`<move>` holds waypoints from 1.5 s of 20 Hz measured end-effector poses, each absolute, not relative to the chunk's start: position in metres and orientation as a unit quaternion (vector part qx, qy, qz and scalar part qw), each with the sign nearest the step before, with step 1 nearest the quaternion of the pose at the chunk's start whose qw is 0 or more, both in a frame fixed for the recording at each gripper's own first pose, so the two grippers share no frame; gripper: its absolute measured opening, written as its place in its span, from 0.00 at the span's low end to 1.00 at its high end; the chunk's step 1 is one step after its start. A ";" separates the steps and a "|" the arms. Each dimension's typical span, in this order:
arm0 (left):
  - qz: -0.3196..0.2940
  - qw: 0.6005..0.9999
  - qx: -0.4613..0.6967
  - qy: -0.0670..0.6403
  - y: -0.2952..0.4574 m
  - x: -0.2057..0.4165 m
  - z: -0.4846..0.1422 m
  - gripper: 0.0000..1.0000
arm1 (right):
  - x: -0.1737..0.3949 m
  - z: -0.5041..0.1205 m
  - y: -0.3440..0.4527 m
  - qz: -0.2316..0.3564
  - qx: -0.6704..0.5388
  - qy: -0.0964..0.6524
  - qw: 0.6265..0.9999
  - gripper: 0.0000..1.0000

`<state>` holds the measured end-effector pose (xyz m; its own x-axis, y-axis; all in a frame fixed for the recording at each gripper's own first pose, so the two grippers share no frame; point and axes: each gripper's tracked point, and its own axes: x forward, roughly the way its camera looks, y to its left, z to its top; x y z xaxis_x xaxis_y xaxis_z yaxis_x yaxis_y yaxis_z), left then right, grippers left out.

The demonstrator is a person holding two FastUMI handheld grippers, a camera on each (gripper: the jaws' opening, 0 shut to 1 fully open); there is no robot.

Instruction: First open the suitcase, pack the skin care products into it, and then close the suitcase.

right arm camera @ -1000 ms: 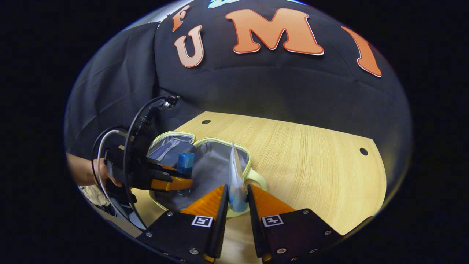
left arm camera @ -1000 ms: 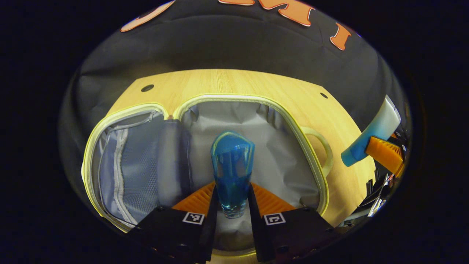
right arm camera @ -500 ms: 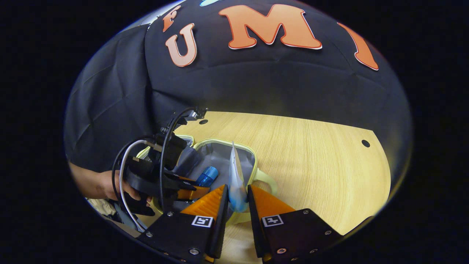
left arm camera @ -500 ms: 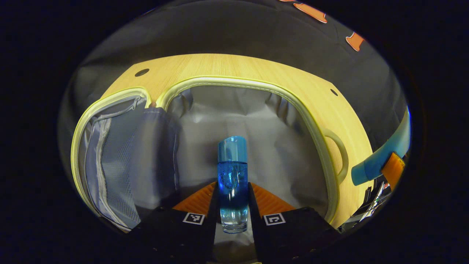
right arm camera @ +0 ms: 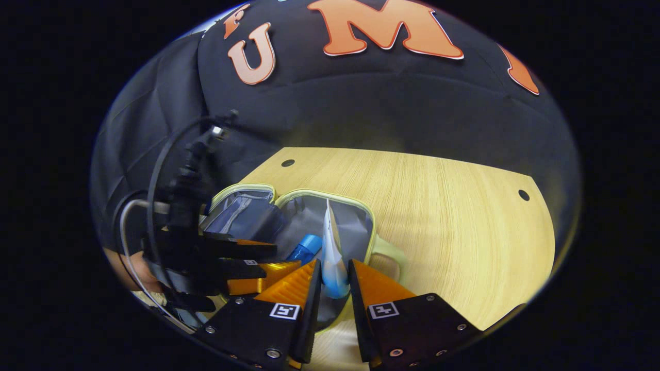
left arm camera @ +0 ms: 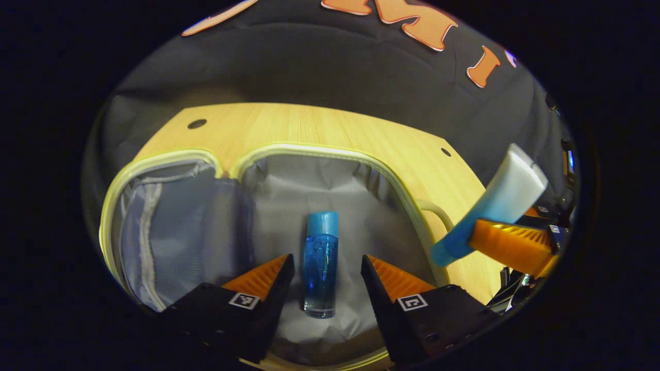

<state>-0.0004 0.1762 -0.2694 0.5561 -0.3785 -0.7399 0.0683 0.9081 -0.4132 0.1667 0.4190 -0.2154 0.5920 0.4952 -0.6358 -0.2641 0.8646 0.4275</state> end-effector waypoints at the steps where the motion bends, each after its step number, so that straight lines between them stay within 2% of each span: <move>1: -0.126 0.872 -0.172 0.441 0.184 0.000 -0.262 0.86 | 0.166 -0.217 0.426 0.217 0.150 0.403 0.876 0.35; 7: -0.057 0.918 -0.149 0.364 0.278 0.001 -0.211 0.87 | 0.165 -0.249 0.458 0.221 0.136 0.449 0.855 0.35; 11: -0.003 0.929 -0.129 0.346 0.347 -0.007 -0.173 0.87 | 0.160 -0.276 0.468 0.207 0.127 0.495 0.834 0.35; 18: 0.090 0.911 -0.168 0.366 0.432 -0.056 -0.179 0.87 | 0.166 -0.312 0.476 0.161 0.102 0.555 0.810 0.35; 22: 0.152 0.896 -0.201 0.366 0.485 -0.072 -0.211 0.87 | 0.170 -0.315 0.478 0.138 0.100 0.555 0.814 0.35; 26: 0.188 0.874 -0.270 0.357 0.507 -0.087 -0.235 0.87 | 0.185 -0.298 0.467 0.123 0.114 0.521 0.837 0.35; 27: 0.197 0.866 -0.286 0.359 0.513 -0.092 -0.242 0.87 | 0.189 -0.289 0.464 0.119 0.122 0.509 0.844 0.46; 28: 0.204 0.861 -0.297 0.359 0.516 -0.093 -0.249 0.87 | 0.194 -0.282 0.459 0.113 0.129 0.498 0.850 0.51; 30: 0.214 0.857 -0.330 0.334 0.524 -0.091 -0.251 0.87 | 0.202 -0.269 0.448 0.100 0.145 0.477 0.861 0.69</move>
<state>-0.0913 0.5235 -0.2511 0.6853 0.1472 -0.7133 -0.5873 0.6908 -0.4218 0.2016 0.4483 -0.2693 0.5257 0.3101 -0.7921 -0.0346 0.9382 0.3443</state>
